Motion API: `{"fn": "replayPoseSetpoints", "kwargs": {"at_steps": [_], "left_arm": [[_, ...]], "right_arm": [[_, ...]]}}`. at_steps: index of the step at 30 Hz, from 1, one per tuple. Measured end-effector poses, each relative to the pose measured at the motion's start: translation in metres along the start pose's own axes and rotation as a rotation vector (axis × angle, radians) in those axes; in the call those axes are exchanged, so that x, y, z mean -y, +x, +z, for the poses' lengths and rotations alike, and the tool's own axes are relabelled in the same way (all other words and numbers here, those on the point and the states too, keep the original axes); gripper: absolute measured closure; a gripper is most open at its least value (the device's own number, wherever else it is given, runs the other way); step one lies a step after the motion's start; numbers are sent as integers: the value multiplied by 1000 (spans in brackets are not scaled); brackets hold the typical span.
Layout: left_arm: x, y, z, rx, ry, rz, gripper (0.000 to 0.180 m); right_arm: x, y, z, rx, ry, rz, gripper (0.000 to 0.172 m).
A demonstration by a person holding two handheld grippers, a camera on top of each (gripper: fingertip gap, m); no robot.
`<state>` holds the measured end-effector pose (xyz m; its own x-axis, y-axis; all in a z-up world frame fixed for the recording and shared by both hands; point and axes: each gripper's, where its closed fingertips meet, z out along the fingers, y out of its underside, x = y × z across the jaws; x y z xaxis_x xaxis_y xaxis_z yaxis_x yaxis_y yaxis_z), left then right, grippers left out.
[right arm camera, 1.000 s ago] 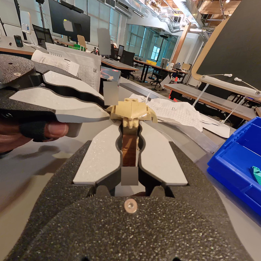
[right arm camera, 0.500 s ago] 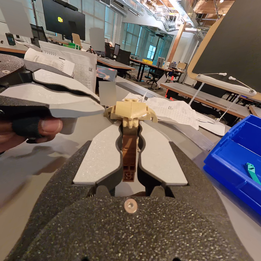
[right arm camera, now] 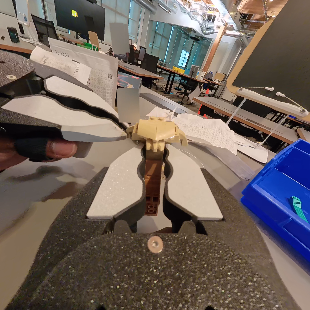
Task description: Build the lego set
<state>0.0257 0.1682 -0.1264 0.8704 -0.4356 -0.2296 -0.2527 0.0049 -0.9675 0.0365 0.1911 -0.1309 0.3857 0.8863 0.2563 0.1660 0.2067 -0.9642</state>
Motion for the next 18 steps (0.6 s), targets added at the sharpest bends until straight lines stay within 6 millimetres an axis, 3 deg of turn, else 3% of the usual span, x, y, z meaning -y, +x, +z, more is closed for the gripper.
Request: {"fn": "replayPoseSetpoints", "kwargs": {"at_steps": [10, 12, 15, 18], "left_arm": [[-1, 1, 2, -14, -46, 37, 177], [11, 7, 1, -33, 9, 26, 180], [10, 1, 4, -7, -62, 81, 180], [16, -9, -1, 52, -31, 117, 180]], "right_arm": [[-4, 0, 0, -3, -28, -76, 153], [-10, -20, 2, 94, -50, -111, 151], [-6, -8, 3, -37, -73, -117, 153], [-9, -8, 6, -23, -89, 28, 154]]}}
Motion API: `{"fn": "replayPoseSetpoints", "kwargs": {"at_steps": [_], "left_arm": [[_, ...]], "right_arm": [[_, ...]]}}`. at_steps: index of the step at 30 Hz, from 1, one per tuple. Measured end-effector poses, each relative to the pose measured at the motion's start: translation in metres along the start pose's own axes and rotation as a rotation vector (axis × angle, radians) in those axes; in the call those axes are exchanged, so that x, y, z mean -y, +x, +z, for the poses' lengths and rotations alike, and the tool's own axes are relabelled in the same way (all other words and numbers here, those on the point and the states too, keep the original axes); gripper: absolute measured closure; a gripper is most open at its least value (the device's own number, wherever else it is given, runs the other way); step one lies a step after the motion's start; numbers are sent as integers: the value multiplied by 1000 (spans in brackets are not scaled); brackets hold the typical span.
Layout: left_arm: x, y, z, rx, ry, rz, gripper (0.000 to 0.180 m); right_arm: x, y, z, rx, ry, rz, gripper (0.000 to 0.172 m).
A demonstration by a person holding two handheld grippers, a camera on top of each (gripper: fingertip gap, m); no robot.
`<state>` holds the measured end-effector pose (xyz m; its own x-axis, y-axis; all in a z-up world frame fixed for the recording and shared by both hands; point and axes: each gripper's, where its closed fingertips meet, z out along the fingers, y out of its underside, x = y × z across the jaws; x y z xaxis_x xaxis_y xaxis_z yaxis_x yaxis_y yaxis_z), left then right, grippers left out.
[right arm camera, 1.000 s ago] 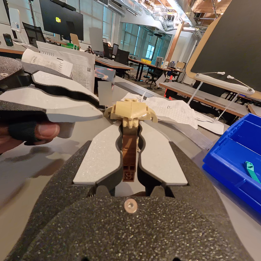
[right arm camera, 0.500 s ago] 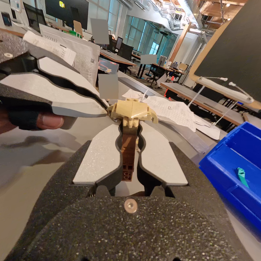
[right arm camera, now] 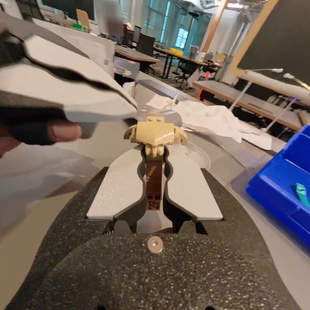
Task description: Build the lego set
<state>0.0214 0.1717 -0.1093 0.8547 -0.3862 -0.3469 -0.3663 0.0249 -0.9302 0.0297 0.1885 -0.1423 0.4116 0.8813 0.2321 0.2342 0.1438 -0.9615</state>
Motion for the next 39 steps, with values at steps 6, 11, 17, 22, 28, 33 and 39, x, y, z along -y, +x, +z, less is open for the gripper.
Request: {"fn": "replayPoseSetpoints", "kwargs": {"at_steps": [6, 11, 17, 22, 28, 33, 39], "left_arm": [[-5, -16, -7, 17, 47, -128, 176], [-21, 0, 5, -55, 33, -230, 166], [-19, 4, 8, -56, 41, -210, 171], [-18, 4, 7, -56, 47, -224, 166], [-16, 4, 7, -49, 55, -224, 170], [-17, 3, 5, -47, 25, -200, 171], [-16, 6, 2, -94, 9, -193, 174]], "right_arm": [[-1, 15, 1, -17, 5, 86, 154], [2, 14, 0, -7, 28, 112, 154], [2, 15, 0, -14, 30, 126, 154], [2, 13, 0, -4, 30, 123, 154], [3, 7, 0, 23, 34, 116, 154], [2, 4, 1, 33, 19, 92, 153], [0, -1, 0, 58, 5, 50, 154]]}}
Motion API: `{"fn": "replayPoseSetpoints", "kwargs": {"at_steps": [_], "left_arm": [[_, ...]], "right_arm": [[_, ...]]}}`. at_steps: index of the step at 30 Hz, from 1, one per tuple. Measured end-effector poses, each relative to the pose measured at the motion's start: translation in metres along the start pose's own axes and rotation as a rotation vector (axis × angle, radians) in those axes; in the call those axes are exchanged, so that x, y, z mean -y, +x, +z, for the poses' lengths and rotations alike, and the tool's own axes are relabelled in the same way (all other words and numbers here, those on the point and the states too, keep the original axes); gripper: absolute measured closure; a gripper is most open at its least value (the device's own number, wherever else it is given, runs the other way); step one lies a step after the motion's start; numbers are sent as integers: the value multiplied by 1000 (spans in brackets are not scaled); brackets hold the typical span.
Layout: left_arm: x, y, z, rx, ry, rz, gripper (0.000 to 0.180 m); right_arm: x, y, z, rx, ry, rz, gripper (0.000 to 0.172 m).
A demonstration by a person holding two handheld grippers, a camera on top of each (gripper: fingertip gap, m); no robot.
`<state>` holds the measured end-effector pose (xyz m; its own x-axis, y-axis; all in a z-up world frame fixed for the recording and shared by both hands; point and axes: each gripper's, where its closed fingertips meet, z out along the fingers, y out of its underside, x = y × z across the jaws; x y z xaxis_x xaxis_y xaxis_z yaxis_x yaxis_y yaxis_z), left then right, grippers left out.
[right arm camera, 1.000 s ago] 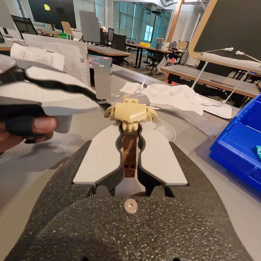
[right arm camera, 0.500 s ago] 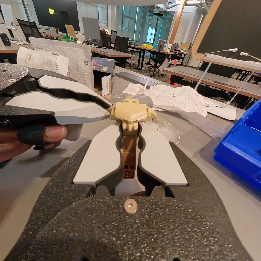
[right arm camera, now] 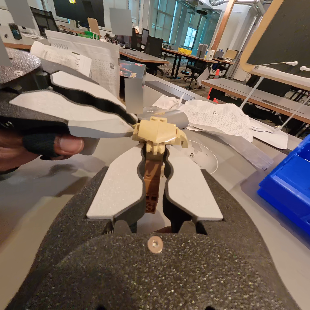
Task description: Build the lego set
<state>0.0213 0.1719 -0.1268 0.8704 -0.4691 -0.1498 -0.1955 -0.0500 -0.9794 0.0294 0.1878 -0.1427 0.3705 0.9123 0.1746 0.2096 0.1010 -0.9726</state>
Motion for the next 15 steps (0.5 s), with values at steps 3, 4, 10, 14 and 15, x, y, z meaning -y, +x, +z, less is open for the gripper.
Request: {"fn": "replayPoseSetpoints", "kwargs": {"at_steps": [3, 4, 10, 14, 15], "left_arm": [[8, 12, 0, -88, 12, -43, 180], [3, 10, 2, -64, -32, -6, 180], [11, -22, -11, 75, 69, -36, 180], [-3, -38, -8, 162, 58, -37, 176], [-6, -39, -7, 158, 52, -42, 175]], "right_arm": [[0, -5, 1, 15, -4, -3, 153], [-3, -2, 3, -28, -32, -22, 154], [-2, 5, 7, -59, -26, 47, 154], [-2, 12, 6, -69, -15, 44, 154], [-1, 13, 5, -64, -7, 55, 154]]}}
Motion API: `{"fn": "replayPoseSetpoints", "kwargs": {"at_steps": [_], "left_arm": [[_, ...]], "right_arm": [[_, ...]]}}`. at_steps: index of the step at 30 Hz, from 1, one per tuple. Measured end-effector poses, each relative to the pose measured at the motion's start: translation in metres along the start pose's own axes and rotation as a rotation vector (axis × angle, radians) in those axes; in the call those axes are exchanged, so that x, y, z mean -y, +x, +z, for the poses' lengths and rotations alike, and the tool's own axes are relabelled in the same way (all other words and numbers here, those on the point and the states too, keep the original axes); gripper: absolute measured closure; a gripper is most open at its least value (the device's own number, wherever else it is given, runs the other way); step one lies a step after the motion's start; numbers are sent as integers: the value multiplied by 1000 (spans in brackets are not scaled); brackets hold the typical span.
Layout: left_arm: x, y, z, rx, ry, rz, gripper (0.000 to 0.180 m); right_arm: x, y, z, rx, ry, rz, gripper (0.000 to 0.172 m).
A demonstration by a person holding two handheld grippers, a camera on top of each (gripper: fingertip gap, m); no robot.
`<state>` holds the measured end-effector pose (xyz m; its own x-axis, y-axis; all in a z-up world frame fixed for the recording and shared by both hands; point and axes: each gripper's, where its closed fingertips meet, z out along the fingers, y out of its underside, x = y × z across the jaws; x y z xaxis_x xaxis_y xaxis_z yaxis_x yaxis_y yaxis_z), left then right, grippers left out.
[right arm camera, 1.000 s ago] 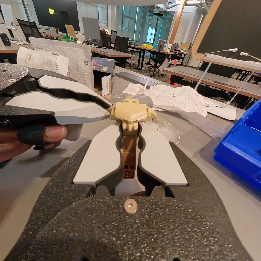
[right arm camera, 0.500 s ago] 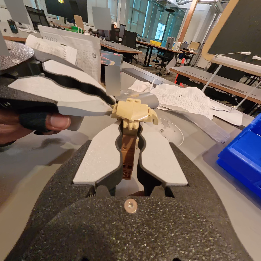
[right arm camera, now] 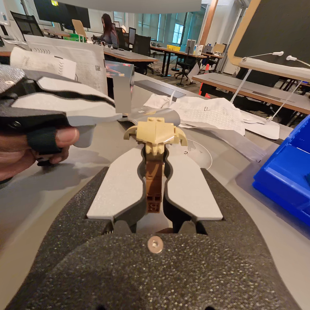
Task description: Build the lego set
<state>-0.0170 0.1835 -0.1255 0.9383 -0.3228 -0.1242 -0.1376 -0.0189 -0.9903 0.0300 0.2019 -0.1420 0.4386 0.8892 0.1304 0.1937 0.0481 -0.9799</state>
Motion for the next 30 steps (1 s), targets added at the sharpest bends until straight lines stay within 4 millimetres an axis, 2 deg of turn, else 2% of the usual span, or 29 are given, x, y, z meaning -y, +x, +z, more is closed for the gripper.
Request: {"fn": "replayPoseSetpoints", "kwargs": {"at_steps": [6, 13, 26, 30], "left_arm": [[-9, 3, 4, -21, -46, 12, 169], [-9, 8, 4, -35, -46, 32, 167], [-10, 9, 4, -37, -45, 44, 168], [-10, 10, 4, -39, -46, 47, 168]], "right_arm": [[0, 7, 0, -4, 7, 24, 154], [2, 12, -3, -5, 29, 56, 154], [3, 9, -3, -26, 35, -32, 154], [3, 11, -3, -26, 33, -13, 154]]}}
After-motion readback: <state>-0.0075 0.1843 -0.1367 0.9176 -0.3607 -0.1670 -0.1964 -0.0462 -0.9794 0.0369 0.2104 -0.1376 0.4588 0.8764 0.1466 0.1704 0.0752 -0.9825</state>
